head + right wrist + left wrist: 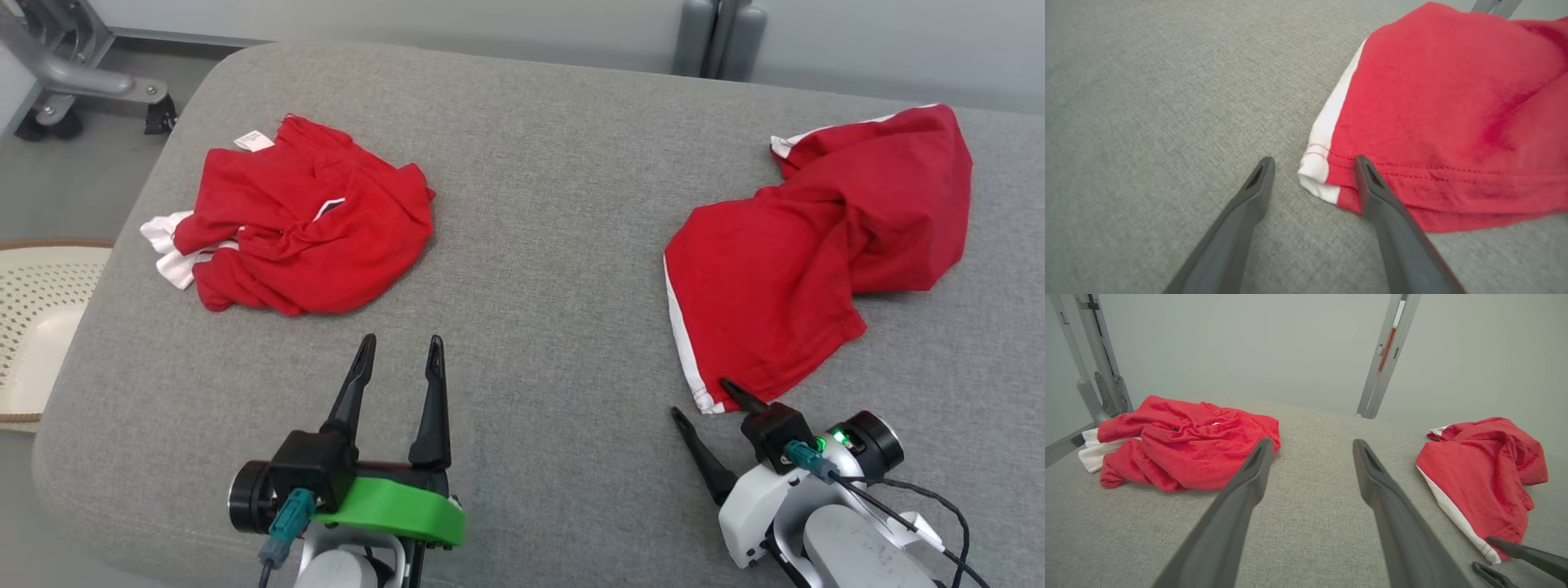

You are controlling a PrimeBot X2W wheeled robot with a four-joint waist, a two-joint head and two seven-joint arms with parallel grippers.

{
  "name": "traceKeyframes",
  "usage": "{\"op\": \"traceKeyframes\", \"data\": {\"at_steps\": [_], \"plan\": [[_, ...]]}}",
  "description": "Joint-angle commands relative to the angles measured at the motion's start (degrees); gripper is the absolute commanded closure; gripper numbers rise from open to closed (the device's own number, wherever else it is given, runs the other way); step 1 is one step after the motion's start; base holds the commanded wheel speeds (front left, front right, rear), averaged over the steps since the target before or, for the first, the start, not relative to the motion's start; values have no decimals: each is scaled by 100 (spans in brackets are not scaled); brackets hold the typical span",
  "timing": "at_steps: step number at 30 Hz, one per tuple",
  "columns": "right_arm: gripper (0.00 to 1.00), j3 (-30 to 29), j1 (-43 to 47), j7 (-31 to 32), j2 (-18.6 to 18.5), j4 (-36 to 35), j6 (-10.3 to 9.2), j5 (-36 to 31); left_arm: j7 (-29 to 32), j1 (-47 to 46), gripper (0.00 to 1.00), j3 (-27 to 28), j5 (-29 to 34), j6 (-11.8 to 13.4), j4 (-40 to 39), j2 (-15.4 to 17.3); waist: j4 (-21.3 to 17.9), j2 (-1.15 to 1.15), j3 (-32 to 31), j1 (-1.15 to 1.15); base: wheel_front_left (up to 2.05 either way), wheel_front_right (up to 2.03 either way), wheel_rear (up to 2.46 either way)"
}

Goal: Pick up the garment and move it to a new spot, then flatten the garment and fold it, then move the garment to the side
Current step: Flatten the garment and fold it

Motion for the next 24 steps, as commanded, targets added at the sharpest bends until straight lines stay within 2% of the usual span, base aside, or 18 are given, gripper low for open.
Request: {"op": "traceKeyframes", "data": {"at_steps": [1,2,3,7,13,18,24], "plan": [[22,-21,-50,-5,32,195,-3,-27,-21,11,0,1,-25,25,7,13,144,0,51,0,0,0,0],[59,-47,-75,-2,43,310,-3,-31,-21,23,0,-1,-26,35,8,13,147,0,41,0,0,0,0],[100,-98,-115,3,49,414,-3,-73,-21,40,0,1,-19,29,19,13,140,0,19,0,0,0,0],[100,-211,-127,1,136,457,-4,-164,-21,98,0,30,19,8,61,13,-3,0,-87,0,0,0,0],[100,-665,132,-7,231,-126,-5,-166,-21,188,0,152,77,-51,134,14,-523,0,-257,0,0,0,0],[100,-1268,526,-10,38,-711,-5,-115,-21,183,0,219,101,-103,181,15,-1117,0,-332,0,0,0,0],[100,-2046,881,-10,-208,-937,-4,-92,-21,112,0,231,86,-138,222,15,-1684,0,-380,0,0,0,0]]}}
